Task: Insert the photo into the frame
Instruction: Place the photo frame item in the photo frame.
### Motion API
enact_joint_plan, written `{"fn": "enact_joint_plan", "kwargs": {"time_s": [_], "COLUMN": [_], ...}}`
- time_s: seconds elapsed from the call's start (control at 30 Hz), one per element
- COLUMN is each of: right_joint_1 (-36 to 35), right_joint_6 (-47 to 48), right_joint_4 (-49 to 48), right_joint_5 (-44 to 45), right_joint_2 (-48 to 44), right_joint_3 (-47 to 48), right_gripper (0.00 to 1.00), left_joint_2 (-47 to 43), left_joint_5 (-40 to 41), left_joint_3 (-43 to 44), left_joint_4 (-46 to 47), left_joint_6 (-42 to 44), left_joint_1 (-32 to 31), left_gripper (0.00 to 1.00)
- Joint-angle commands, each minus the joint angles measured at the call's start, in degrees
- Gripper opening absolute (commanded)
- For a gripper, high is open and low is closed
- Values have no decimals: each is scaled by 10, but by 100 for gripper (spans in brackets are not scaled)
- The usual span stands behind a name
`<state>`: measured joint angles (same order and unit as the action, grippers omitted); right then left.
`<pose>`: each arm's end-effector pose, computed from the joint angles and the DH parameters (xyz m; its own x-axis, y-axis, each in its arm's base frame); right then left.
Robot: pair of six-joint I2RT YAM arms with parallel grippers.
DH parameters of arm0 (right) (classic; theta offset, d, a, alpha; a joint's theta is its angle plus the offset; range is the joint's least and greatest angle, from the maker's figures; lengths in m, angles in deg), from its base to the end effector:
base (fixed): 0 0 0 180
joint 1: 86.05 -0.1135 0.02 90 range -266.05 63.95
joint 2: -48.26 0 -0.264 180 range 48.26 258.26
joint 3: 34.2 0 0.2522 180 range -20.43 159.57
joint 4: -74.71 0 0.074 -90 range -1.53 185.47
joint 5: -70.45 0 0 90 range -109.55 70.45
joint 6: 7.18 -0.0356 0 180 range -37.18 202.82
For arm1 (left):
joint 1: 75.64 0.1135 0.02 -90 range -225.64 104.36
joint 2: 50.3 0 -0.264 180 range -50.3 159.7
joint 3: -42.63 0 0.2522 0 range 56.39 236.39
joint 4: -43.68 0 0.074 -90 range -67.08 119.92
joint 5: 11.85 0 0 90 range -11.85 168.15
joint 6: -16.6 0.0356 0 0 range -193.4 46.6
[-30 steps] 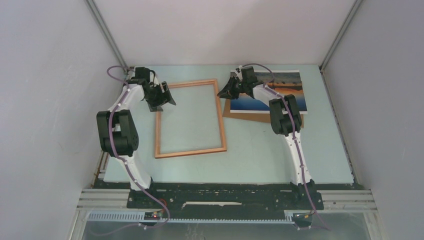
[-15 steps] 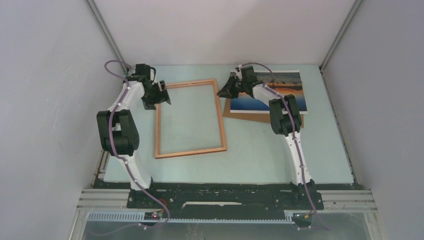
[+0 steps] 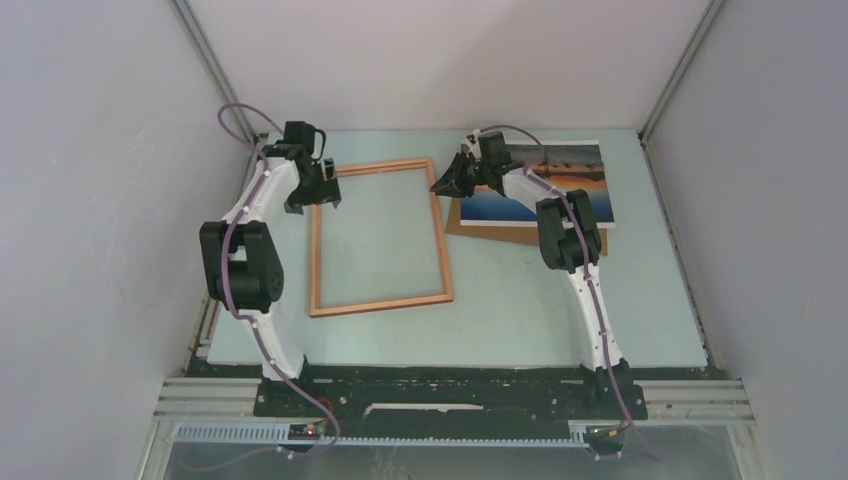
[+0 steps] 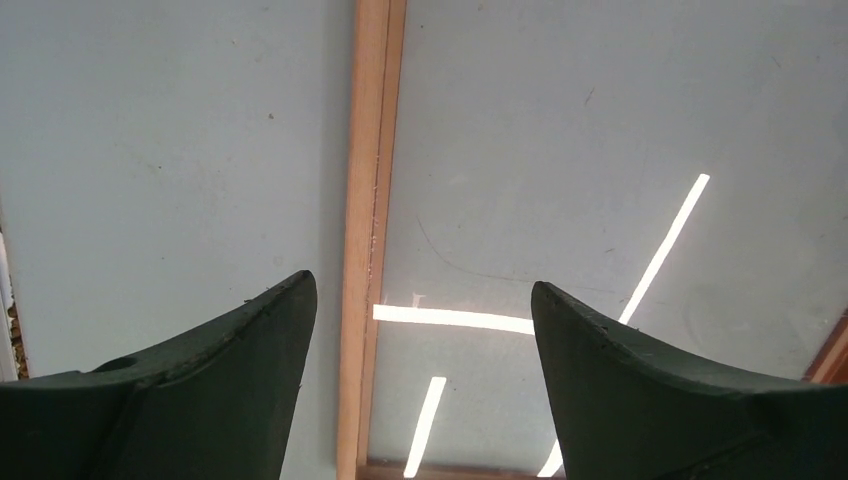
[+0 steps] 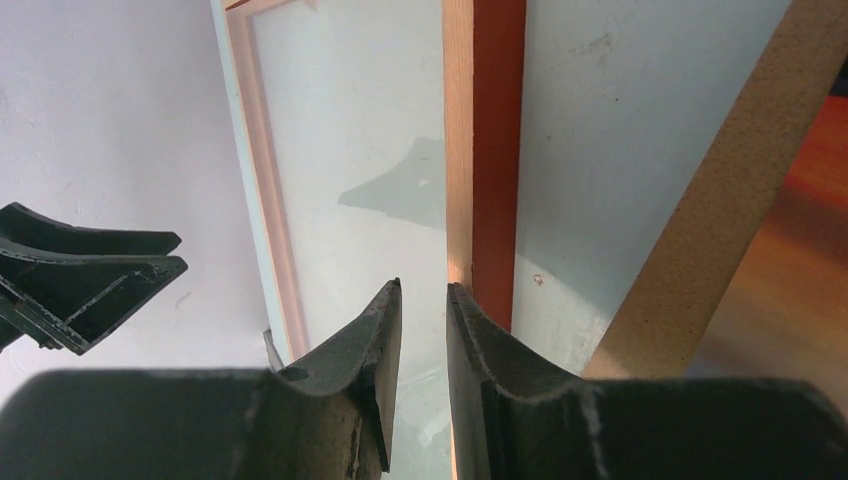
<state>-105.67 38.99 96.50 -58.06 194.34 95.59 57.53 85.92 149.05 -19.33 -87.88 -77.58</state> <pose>0.5213 0.2094 0.1273 -0.9208 0.2471 -0.3019 -0.1203 0.5564 0.8222 0.4001 -0.0087 0.2601 -0.8666 -0.2185 -0.4485 -0.2494 0.9683 0.0101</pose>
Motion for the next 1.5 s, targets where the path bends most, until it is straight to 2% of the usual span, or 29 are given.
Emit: {"fn": "enact_joint_plan", "kwargs": {"time_s": [0.0,0.1,0.27,0.4,0.73,0.97,1.27,1.47], "right_joint_1": [-2,-2,-3,-3,-4,-3,-4,-4], "right_joint_6": [6,8,9,10,10,11,10,9], "right_joint_4": [4,6,7,6,10,10,8,8], "right_joint_5": [-6,-4,-3,-3,-4,-4,-7,-7], "right_joint_2": [2,1,3,3,5,4,6,9], "right_joint_3": [25,25,26,26,30,28,31,33], "right_gripper": [31,31,34,36,36,36,38,38], "left_joint_2": [-22,-26,-15,13,38,62,68,56], "left_joint_5": [-27,-64,-49,-96,-138,-130,-208,-206], "left_joint_3": [-11,-47,-79,-77,-85,-73,-84,-87], "left_joint_4": [18,43,68,78,107,102,126,123], "left_joint_6": [0,-9,-16,-24,-39,-41,-51,-54], "left_joint_1": [17,40,42,51,52,53,50,49], "left_gripper": [85,85,88,88,81,83,83,83]}}
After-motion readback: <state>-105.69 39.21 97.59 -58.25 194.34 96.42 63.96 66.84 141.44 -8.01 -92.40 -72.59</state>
